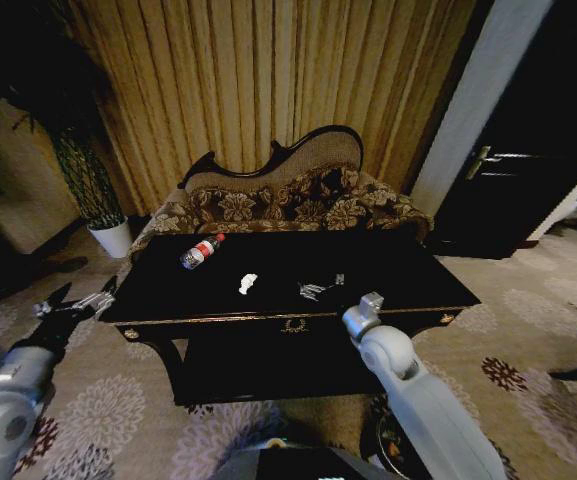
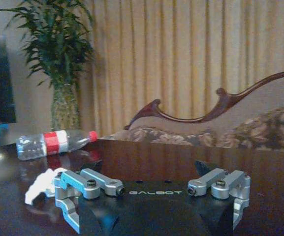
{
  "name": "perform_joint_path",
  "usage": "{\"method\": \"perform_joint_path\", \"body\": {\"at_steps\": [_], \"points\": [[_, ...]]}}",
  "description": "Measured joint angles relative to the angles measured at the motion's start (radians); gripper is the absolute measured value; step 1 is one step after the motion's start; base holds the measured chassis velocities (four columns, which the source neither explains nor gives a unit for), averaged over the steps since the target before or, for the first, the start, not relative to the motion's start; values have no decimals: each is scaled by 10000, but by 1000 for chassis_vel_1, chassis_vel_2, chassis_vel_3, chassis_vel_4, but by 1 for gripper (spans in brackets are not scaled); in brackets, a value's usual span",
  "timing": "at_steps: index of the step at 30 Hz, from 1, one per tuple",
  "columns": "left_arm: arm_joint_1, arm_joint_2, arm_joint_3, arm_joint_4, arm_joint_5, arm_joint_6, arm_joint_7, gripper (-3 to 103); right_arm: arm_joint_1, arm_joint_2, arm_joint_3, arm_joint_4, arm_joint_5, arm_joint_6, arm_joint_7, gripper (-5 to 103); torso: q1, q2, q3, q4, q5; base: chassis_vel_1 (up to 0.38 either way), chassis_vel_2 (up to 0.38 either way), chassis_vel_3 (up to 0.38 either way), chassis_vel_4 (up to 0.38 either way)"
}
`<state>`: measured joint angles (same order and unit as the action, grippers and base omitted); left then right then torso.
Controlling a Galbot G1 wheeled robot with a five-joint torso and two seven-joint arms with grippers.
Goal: Move to the front of the table and place the trash on the table into the trash bin.
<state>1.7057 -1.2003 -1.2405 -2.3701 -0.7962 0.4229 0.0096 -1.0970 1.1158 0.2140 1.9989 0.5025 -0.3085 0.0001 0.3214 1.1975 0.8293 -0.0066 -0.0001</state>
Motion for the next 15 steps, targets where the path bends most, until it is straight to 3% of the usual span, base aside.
{"method": "perform_joint_path", "body": {"at_steps": [15], "points": [[192,-438,-628,-254,51,-31,135,100,2485,170,-2817,-1214,561,-587,-1,100,1,0,0,-1,-1,0,0,0,0]]}}
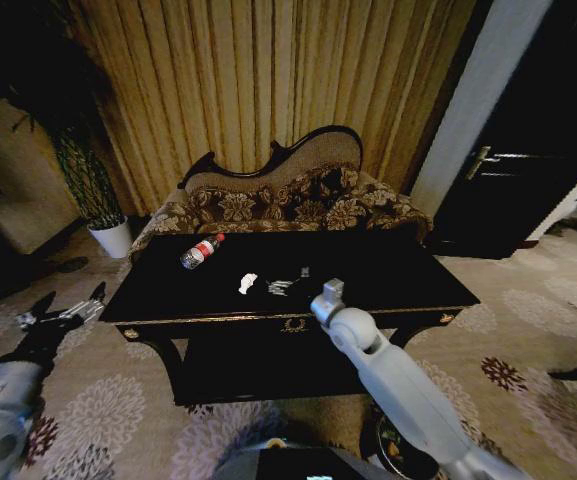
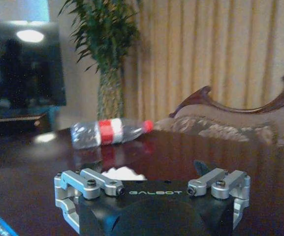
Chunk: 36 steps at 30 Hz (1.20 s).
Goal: Move to the front of the table and place the trash on the table into the trash bin.
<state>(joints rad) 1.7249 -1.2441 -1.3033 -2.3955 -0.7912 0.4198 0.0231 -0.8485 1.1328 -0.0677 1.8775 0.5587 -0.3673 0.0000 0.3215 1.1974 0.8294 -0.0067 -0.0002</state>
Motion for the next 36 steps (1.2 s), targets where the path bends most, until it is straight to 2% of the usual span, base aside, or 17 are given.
{"method": "perform_joint_path", "body": {"at_steps": [9,23,24,25,27,29,30,32,33,35,36], "points": [[-2,-113,-105,-127,-5,8,4,100,1135,430,-1231,-906,36,-111,0,100,0,0,0,2,0,0,0,0,0],[-141,-213,-104,-154,20,39,1,100,1657,763,-1604,-1882,-170,132,1,100,0,0,0,0,1,0,0,0,0],[-141,-212,-108,-154,20,39,1,100,1658,761,-1611,-1888,-174,139,1,103,1,0,0,1,1,0,0,0,0],[-141,-212,-127,-148,21,40,0,100,1631,758,-1619,-1895,-187,176,0,99,0,0,0,1,2,0,0,0,0],[-143,-215,-130,-144,21,40,-1,100,1616,761,-1619,-1895,-192,191,0,99,0,0,-1,1,1,0,0,0,0],[-213,-226,-130,-97,21,41,-38,100,1526,735,-1619,-1882,-253,275,0,90,0,1,-1,2,1,0,0,0,0],[-213,-226,-130,-97,21,41,-38,100,1526,735,-1619,-1882,-253,275,0,90,0,1,-1,2,1,0,0,0,0],[-261,-201,-128,-63,18,41,-69,100,1467,655,-1593,-1850,-280,324,0,79,0,0,-1,1,0,0,0,0,0],[-261,-201,-128,-63,18,41,-69,100,1467,655,-1593,-1850,-280,324,0,79,0,0,-1,1,0,0,0,0,0],[-305,-167,-114,-40,13,12,-110,100,1428,636,-1549,-1835,-292,372,1,68,0,0,-1,1,1,0,0,0,0],[-305,-167,-114,-40,13,12,-110,100,1428,636,-1549,-1835,-292,372,1,68,0,0,-1,1,1,0,0,0,0]]}}
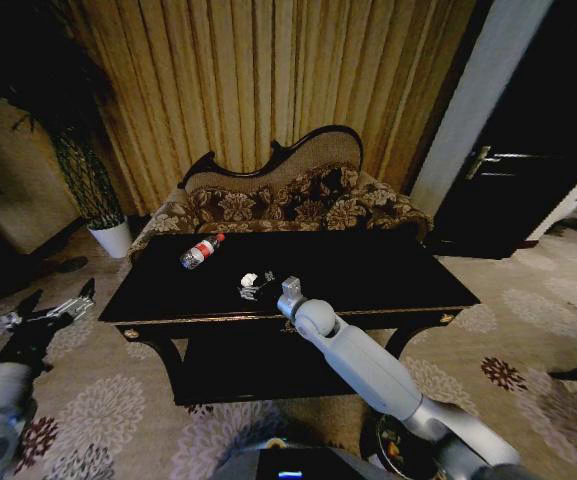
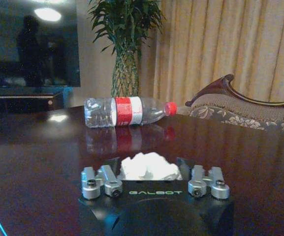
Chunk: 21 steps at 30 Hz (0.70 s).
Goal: Move to the front of the table and place the trash on the table into the trash bin.
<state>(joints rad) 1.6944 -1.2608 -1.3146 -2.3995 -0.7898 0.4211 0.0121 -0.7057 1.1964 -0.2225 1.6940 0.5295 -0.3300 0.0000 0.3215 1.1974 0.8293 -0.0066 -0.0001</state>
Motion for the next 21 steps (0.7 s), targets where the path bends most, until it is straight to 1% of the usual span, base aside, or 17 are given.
{"method": "perform_joint_path", "body": {"at_steps": [2,7,9,10,11,13,16,18,20,21], "points": [[-39,30,12,11,-18,-17,-52,100,-29,0,4,29,-12,15,0,60,0,0,0,1,0,0,0,0,0],[-37,53,-15,13,-37,-23,-62,100,-105,8,4,53,-55,30,0,54,0,0,0,1,0,0,0,0,0],[-13,54,-65,14,-55,-29,-62,100,-165,-2,4,60,-113,49,-1,51,0,0,0,0,0,0,0,0,0],[-6,55,-83,20,-62,-33,-62,100,-183,-6,4,63,-133,57,0,47,0,0,0,0,0,0,0,0,0],[-6,55,-83,20,-62,-33,-62,100,-183,-6,4,63,-133,57,0,47,0,0,0,0,0,0,0,0,0],[-2,58,-122,43,-78,-46,-62,100,-224,-20,5,67,-176,82,-1,39,0,1,0,1,0,0,0,0,0],[-2,60,-128,47,-85,-47,-62,100,-232,-27,7,69,-180,87,0,39,0,1,0,1,1,0,0,0,0],[0,69,-137,56,-111,-51,-62,100,-291,-69,53,113,-188,111,-1,27,0,0,0,0,0,0,0,0,0],[0,70,-137,56,-113,-52,-62,100,-298,-75,67,124,-189,113,0,27,0,1,0,0,0,0,0,0,0],[0,80,-136,55,-115,-53,-62,100,-327,-90,116,176,-181,116,0,16,0,1,0,1,1,0,0,0,0]]}}
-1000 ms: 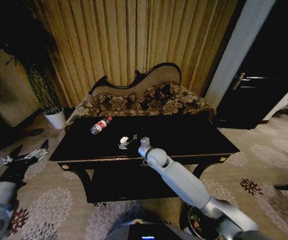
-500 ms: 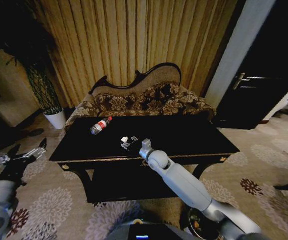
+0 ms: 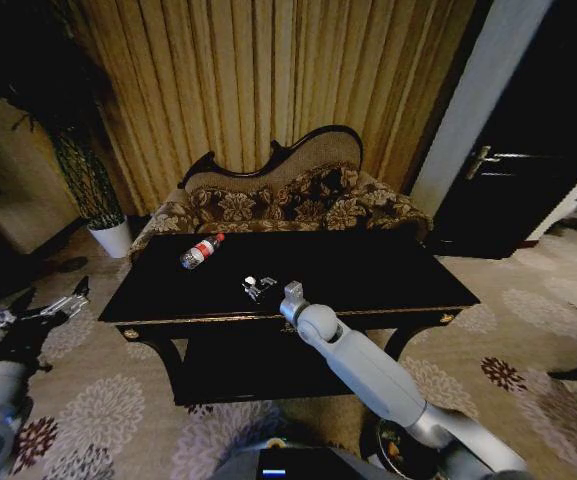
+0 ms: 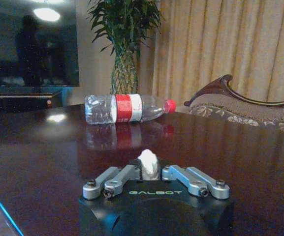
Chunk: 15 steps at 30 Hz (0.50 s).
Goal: Move to the front of the table and place the trash on the table into the trash bin.
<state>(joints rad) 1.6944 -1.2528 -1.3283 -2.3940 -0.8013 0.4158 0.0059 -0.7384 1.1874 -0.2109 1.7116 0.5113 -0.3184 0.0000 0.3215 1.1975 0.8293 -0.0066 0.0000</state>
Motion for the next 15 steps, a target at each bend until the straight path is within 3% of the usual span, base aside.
{"method": "perform_joint_path", "body": {"at_steps": [2,3,4,15], "points": [[0,3,2,0,0,0,0,100,-8,-8,20,16,5,0,0,16,0,0,0,0,0,0,0,0,0],[-2,11,6,-1,-2,-1,0,100,-34,-26,66,56,21,1,0,7,0,0,0,0,0,0,0,0,0],[-3,15,6,-3,-3,0,0,100,-59,-41,93,71,27,2,0,4,0,0,0,0,-1,0,0,0,0],[12,97,-33,-35,-129,-4,-37,100,-194,97,1012,602,241,-12,-1,3,0,0,0,3,0,0,0,0,0]]}}
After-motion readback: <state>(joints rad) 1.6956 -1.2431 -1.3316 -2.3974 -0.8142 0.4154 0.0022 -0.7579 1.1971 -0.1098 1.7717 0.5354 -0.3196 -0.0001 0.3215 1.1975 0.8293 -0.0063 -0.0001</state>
